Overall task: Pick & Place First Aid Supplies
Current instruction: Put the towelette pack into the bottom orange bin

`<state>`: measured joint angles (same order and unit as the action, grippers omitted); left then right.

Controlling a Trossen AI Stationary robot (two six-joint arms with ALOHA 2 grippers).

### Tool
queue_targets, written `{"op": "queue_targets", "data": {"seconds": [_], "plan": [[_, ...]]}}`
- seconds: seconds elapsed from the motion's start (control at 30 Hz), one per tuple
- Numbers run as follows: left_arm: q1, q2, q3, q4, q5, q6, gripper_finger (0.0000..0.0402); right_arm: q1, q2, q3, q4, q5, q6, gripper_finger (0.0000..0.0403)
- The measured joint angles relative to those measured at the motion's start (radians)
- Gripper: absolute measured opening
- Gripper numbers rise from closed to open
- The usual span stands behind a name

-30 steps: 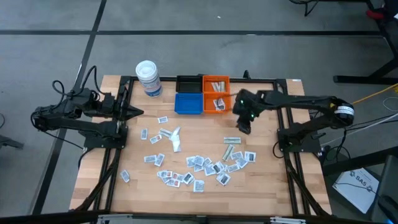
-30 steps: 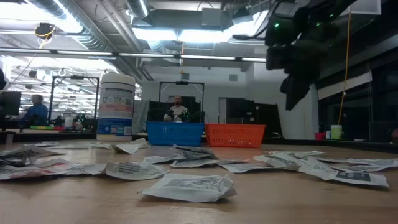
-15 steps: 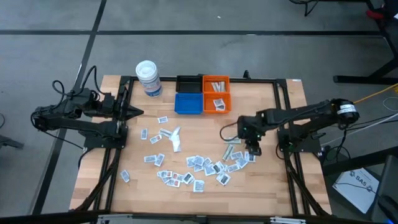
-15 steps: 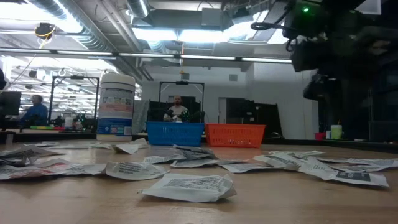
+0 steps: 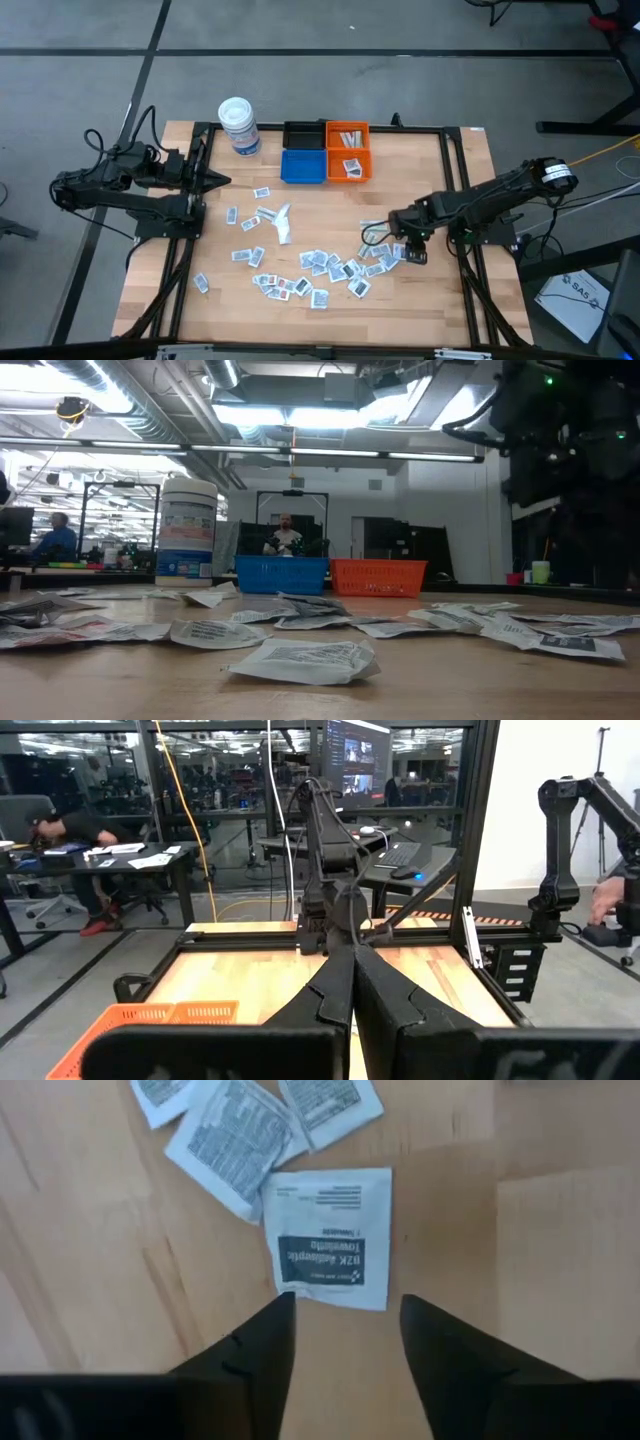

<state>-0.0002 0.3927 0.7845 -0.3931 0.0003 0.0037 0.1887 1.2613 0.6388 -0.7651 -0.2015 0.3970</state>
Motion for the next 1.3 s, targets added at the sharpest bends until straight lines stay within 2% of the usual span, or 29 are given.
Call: {"op": "queue_targets", "data": {"seconds": [0.2,0.4,0.53,0.97,1.3], "plan": [[0.000,0.000,0.000,0.000,0.000,0.001,0.0004,0.015,0.003,-0.019,0.038,0.000,0.029,0.0246],[0.000,0.000,0.000,0.000,0.000,0.000,0.0004,0.049,0.031,-0.025,0.051,0.040,0.015,0.0258],[0.000,0.000,0.000,0.000,0.000,0.000,0.0004,0.062,0.065,-0.025,0.067,0.080,0.014,0.0251],[0.000,0.000,0.000,0.000,0.000,0.000,0.0004,0.082,0.156,-0.021,0.096,0.092,0.033,0.0213],[0.000,0.000,0.000,0.000,0.000,0.000,0.0004,0.082,0.157,-0.023,0.097,0.112,0.074,0.0155]]}}
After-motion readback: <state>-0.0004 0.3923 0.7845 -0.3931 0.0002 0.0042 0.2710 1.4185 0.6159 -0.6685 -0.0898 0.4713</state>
